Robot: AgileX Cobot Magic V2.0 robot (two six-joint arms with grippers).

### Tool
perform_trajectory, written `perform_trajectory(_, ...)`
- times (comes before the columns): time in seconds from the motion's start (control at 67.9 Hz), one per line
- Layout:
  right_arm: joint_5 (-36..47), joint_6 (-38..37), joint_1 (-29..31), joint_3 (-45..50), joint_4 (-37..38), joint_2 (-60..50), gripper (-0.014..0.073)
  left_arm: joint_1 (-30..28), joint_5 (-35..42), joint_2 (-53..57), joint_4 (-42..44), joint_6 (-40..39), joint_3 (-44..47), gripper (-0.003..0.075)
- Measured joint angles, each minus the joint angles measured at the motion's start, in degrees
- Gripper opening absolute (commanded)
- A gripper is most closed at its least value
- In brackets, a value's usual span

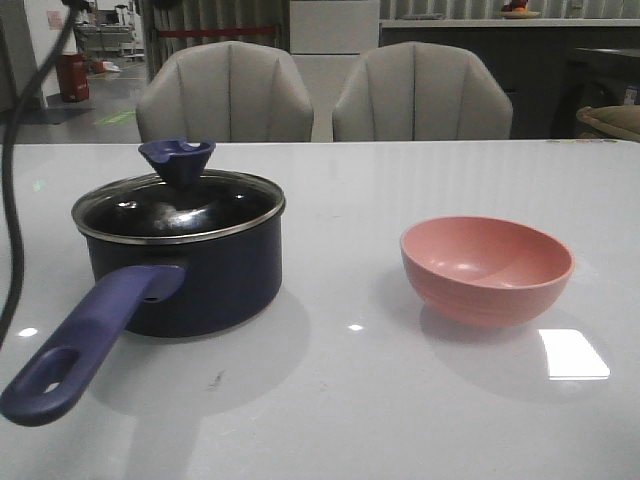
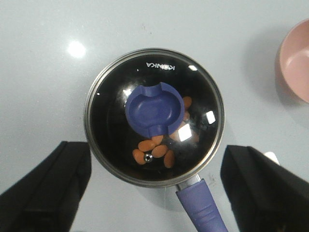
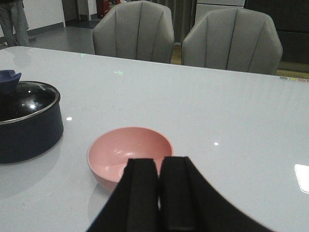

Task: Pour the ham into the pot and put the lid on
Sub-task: 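Release the lid knob and raise the left gripper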

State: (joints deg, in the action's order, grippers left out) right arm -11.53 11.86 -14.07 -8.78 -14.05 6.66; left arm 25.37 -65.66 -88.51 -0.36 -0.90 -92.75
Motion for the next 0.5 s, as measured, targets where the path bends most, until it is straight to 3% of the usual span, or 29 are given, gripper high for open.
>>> perform_trajectory(0.501, 0.0, 0.0, 0.0, 0.0, 0.0, 0.0, 0.0161, 0.0, 22.06, 48.92, -1.41, 0.0, 41.65, 0.0583)
